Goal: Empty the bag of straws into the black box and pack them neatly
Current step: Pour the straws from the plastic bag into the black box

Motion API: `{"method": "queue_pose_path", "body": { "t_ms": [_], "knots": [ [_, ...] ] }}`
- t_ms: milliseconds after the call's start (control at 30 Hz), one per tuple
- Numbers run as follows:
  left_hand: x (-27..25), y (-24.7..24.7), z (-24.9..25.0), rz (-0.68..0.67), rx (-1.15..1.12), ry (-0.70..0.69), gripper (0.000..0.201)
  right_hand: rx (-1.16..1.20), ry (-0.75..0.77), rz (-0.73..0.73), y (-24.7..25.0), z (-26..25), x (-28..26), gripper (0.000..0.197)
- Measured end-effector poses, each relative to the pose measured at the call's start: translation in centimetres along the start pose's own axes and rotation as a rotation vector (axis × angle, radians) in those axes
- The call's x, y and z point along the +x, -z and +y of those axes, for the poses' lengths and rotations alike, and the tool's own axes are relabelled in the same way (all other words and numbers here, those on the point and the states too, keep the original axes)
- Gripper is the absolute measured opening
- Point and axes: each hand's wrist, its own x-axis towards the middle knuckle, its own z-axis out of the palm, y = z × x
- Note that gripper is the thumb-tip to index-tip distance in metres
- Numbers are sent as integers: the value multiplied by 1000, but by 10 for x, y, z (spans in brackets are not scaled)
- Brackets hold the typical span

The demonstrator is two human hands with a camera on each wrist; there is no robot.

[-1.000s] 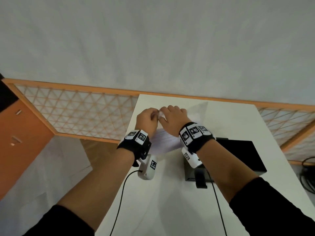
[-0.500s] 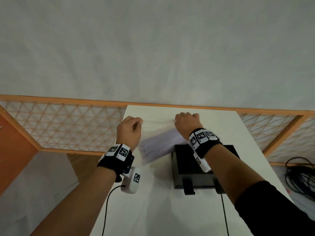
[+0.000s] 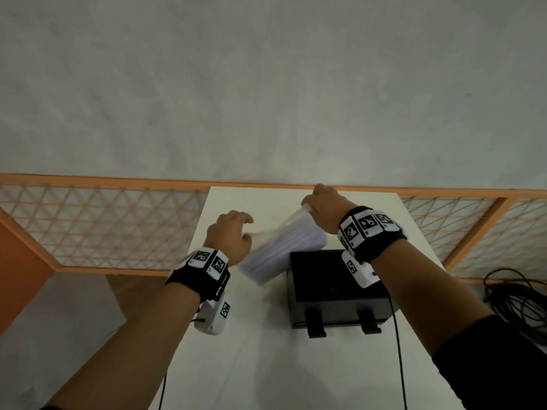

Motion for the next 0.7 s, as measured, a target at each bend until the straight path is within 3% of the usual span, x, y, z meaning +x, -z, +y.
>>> {"method": "queue_pose_path", "body": {
  "t_ms": [67, 167, 233, 300, 367, 400, 433, 500, 567, 633, 700],
  "knots": [
    [3, -2, 20, -60, -69, -67, 38, 46, 27, 17, 4, -2, 2, 39],
    [9, -7, 38, -51, -235, -23, 21, 61, 21, 27, 13, 3, 1, 42],
    [12, -9, 40, -22, -272, 4, 29, 89, -2, 66, 14, 10, -2, 49],
    [14, -10, 42, 4, -347, 40, 28, 115, -60, 237, 12, 15, -10, 51],
    [16, -15, 46, 11, -444, 62, 28, 112, -111, 470, 6, 15, -20, 31],
    [17, -16, 49, 3, -488, 72, 29, 159, -127, 512, 3, 12, -25, 26],
    [18, -18, 52, -14, -531, 76, 31, 222, -150, 474, 1, 6, -29, 28],
    [21, -24, 60, -63, -625, 73, 36, 318, -230, 230, -8, -6, -30, 45],
    [20, -27, 66, -113, -702, 72, 35, 569, -329, 15, -21, -16, -24, 53],
    [18, -30, 68, -143, -734, 65, 33, 1036, -418, -111, -34, -21, -17, 45],
    [14, -31, 65, -184, -725, 39, 31, 1207, -418, -88, -41, -25, -15, 30]
  ]
}}
